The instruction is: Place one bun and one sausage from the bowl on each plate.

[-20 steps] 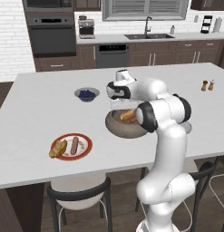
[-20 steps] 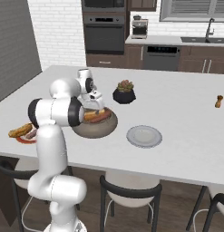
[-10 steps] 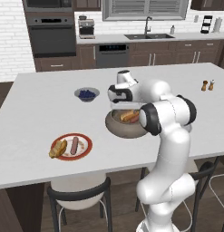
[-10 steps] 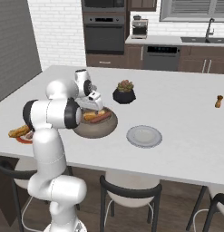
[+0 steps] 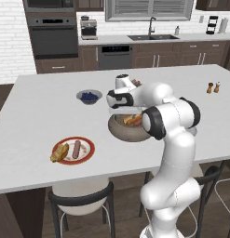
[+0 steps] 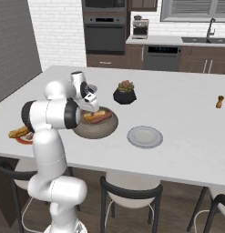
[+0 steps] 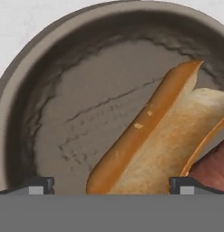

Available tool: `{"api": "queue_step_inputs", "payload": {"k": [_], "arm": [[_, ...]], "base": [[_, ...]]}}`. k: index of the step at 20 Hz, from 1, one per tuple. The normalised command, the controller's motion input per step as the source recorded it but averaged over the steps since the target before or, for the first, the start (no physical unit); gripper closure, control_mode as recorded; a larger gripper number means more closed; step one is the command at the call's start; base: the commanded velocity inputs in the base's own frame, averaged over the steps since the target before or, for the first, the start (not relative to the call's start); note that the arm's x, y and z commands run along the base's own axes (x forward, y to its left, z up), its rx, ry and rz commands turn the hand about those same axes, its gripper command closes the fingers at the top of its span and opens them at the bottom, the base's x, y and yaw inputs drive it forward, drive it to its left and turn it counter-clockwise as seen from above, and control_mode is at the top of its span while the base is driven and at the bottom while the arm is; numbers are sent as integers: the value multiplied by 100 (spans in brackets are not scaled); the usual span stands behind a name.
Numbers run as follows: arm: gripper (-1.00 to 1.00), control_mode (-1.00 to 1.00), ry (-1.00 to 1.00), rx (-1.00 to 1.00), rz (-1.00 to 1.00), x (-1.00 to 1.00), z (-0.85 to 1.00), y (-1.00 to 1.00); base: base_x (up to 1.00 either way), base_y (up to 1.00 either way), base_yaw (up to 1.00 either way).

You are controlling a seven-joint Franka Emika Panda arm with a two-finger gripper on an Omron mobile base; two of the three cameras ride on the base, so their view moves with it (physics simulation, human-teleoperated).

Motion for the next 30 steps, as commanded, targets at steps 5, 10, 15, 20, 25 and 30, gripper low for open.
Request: {"api": "queue_step_inputs", "payload": {"k": [5, 10, 15, 20, 25, 30], "arm": [[-100, -100, 7, -2, -10, -7, -29, -1], [-100, -100, 2, 0, -12, -44, -23, -12], [-100, -100, 0, 0, -11, -44, -27, -4], [-100, -100, -1, 0, -5, -14, -14, 0], [-100, -100, -10, -1, 0, 2, 21, 1], [-100, -100, -2, 0, 0, 27, 30, 0]], "base": [[0, 0, 0], [0, 0, 0], [0, 0, 0], [0, 0, 0], [0, 0, 0], [0, 0, 0]]}}
